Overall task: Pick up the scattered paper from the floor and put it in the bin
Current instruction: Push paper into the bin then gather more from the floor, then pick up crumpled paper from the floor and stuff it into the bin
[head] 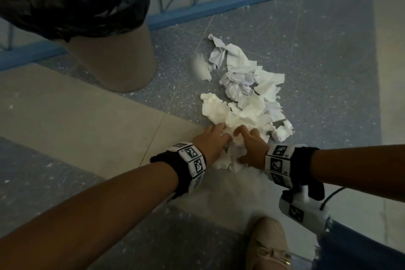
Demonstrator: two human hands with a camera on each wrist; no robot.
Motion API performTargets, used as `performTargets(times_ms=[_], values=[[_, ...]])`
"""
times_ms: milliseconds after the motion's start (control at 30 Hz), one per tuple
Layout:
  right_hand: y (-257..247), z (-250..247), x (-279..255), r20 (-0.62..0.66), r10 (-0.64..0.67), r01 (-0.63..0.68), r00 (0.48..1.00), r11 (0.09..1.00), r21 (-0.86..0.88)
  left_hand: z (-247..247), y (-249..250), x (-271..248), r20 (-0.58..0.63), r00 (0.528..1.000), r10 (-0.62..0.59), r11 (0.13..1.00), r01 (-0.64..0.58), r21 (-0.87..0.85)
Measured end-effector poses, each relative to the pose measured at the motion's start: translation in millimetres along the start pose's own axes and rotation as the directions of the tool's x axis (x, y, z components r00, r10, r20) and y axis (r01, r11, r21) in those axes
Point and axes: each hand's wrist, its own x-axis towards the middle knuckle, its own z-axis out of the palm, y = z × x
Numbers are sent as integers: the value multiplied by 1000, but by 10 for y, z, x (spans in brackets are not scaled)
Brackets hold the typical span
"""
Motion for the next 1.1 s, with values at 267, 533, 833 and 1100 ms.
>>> performTargets(times_ms=[267, 533, 833, 1100], values=[[-208, -342, 134, -44, -182, 184, 982, 981, 62, -259, -400, -188, -72, 992, -106, 968, 86, -235], [-754, -1127, 53, -94, -354, 363, 930, 926, 102, -1030, -755, -866, -117, 978, -174, 909, 114, -402], [-1589, -2058, -442, -278, -536, 601, 797, 654, 460, -2162, -871, -1624, -542, 812, -218, 933, 11, -359], [-2746, -2250, -228, -661, -545, 813, 517, 555, 178, -3107, -1237, -1607, -780, 522, -346, 923, 39, -383]])
